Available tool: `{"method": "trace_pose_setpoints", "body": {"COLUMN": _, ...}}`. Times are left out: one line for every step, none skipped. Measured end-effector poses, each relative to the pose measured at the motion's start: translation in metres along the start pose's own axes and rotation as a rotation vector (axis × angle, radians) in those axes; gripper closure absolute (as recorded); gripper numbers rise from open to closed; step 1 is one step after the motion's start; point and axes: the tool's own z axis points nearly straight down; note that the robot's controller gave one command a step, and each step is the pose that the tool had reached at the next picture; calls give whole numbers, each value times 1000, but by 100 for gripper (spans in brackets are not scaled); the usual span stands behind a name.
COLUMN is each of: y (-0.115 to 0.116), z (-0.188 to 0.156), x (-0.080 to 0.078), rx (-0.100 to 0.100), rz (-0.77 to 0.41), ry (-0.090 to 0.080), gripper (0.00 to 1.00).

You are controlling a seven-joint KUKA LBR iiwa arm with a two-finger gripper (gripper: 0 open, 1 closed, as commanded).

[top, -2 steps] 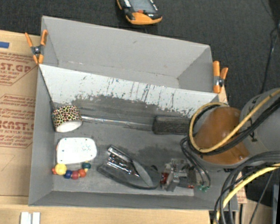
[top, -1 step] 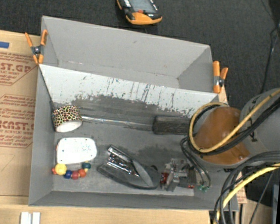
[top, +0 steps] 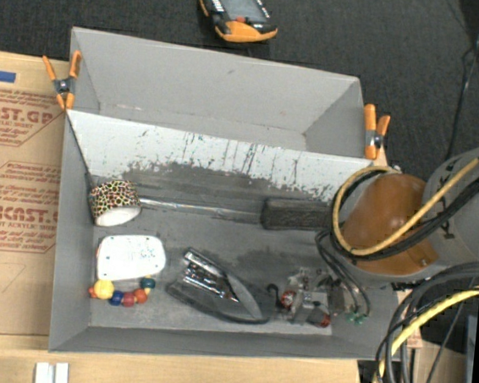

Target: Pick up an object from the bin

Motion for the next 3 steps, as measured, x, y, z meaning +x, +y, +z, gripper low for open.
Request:
{"method": "trace_pose_setpoints", "body": {"y": 0, "z": -18, "x": -1, "rx": 0, "rz": 0, "ry": -3, "gripper": 100}}
{"method": "trace_pose_setpoints", "body": {"y": 1, "z": -66, "x": -1, "rx": 0, "rz": -1, "ry": -5, "gripper": 100}}
{"method": "trace_pose_setpoints", "body": {"y": 1, "z": -56, "x": 0, "rx": 0, "rz": -1, "ry": 0, "gripper": 100}}
